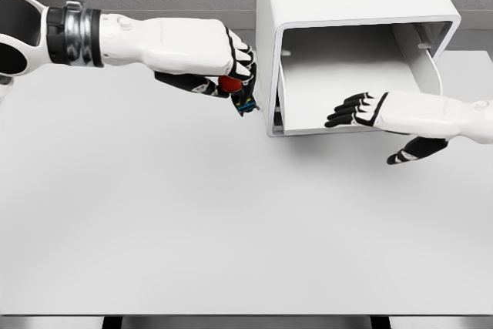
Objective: Slide open multi-storey tabletop storage cabinets and put open load switch and slide close multi-storey tabletop storage cabinets
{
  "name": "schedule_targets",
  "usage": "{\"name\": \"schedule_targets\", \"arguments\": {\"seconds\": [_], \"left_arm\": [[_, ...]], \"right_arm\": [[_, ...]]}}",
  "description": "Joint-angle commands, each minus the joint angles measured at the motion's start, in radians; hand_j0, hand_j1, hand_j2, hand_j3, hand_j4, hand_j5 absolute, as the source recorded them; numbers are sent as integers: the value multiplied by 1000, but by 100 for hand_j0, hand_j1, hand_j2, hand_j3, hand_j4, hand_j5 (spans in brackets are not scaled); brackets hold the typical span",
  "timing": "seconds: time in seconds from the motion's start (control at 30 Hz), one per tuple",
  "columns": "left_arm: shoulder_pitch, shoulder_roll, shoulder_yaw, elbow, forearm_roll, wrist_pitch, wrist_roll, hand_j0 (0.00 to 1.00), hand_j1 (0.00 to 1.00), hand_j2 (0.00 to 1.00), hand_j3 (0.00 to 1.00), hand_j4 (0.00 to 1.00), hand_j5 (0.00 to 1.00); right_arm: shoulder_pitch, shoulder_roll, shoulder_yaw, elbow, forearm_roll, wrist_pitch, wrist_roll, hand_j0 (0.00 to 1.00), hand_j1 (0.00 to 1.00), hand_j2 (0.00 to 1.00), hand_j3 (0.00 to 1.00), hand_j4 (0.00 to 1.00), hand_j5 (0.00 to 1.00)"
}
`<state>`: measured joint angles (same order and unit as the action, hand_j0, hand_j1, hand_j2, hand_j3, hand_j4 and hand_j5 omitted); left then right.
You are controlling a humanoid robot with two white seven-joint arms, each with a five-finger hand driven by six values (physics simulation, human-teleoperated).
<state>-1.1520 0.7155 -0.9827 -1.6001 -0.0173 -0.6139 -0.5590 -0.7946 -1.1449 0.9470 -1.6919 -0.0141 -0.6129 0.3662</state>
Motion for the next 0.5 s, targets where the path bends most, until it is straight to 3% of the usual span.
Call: {"name": "schedule_targets", "arguments": {"seconds": [0.0, 0.33, 0.47], "left_arm": [[0, 2, 1, 0, 7, 3, 1, 43, 43, 43, 43, 43, 43], [0, 10, -13, 0, 7, 3, 1, 43, 43, 43, 43, 43, 43], [-3, 10, -11, -1, 7, 3, 1, 43, 43, 43, 43, 43, 43]], "right_arm": [[0, 4, -2, 1, -9, 2, 0, 100, 100, 100, 100, 100, 100], [8, 4, -30, 110, 5, 2, 50, 100, 100, 100, 100, 100, 100], [34, 7, -30, 106, 22, 2, 50, 100, 100, 100, 100, 100, 100]]}}
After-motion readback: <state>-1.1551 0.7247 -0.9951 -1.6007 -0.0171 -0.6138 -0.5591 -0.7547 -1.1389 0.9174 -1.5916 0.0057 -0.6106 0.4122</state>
